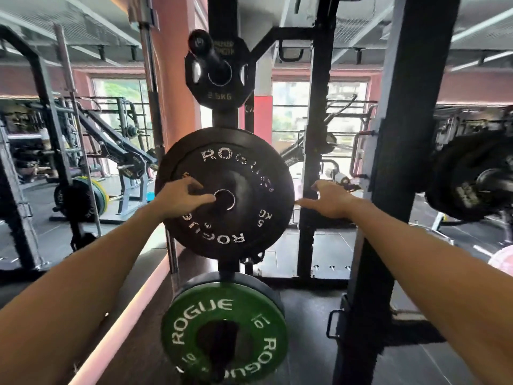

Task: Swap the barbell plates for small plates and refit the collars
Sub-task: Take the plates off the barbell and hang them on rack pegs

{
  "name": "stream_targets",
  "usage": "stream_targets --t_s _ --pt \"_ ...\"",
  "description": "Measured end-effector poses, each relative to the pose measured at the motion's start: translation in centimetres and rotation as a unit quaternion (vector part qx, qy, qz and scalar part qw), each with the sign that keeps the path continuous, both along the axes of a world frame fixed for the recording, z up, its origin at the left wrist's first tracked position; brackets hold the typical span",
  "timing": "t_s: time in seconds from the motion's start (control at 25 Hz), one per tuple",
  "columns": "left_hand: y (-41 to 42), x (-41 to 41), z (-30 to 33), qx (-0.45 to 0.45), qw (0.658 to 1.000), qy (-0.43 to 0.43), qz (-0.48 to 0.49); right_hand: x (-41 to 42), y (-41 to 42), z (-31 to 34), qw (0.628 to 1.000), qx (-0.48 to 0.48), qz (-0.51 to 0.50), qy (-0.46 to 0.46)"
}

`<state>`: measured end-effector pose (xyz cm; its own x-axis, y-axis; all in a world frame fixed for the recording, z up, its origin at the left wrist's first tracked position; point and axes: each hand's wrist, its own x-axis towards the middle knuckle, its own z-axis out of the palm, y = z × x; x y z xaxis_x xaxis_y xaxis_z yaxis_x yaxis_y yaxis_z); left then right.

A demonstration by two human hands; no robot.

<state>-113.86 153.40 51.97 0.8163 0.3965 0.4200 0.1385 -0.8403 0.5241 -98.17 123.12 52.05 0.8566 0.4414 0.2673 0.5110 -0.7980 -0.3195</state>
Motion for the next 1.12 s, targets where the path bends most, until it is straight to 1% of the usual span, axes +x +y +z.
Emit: stream_targets --t_s 0.12,0.24,0.44,0.6,0.72,0.88,1.12 --pt "-4.4 -2.8 0.0 0.012 1.000 -0.015 -0.004 -3.2 -3.2 0.6 0.999 -0.012 0.043 -0.003" --pt "-8.2 -5.9 0.5 0.025 1.000 0.007 -0.013 -6.3 -6.3 1.5 0.997 -0.026 0.076 -0.008" --pt "-13.3 -11.1 1.4 0.029 0.999 0.020 -0.020 -10.9 -11.0 3.3 0.995 -0.040 0.093 -0.015" --pt "-17.9 -16.3 2.0 0.039 0.999 0.018 -0.023 -15.0 -15.6 4.3 0.996 -0.039 0.083 -0.015" --pt "-21.8 -20.0 1.9 0.040 0.999 0.008 -0.028 -18.4 -19.6 4.4 0.996 -0.053 0.068 -0.034" --pt "-28.5 -24.6 2.7 0.053 0.998 0.009 -0.037 -24.0 -26.1 4.7 0.996 -0.064 0.048 -0.038" --pt "-38.4 -26.6 4.5 0.067 0.994 0.003 -0.087 -28.5 -36.7 5.1 0.998 -0.053 -0.010 -0.031"
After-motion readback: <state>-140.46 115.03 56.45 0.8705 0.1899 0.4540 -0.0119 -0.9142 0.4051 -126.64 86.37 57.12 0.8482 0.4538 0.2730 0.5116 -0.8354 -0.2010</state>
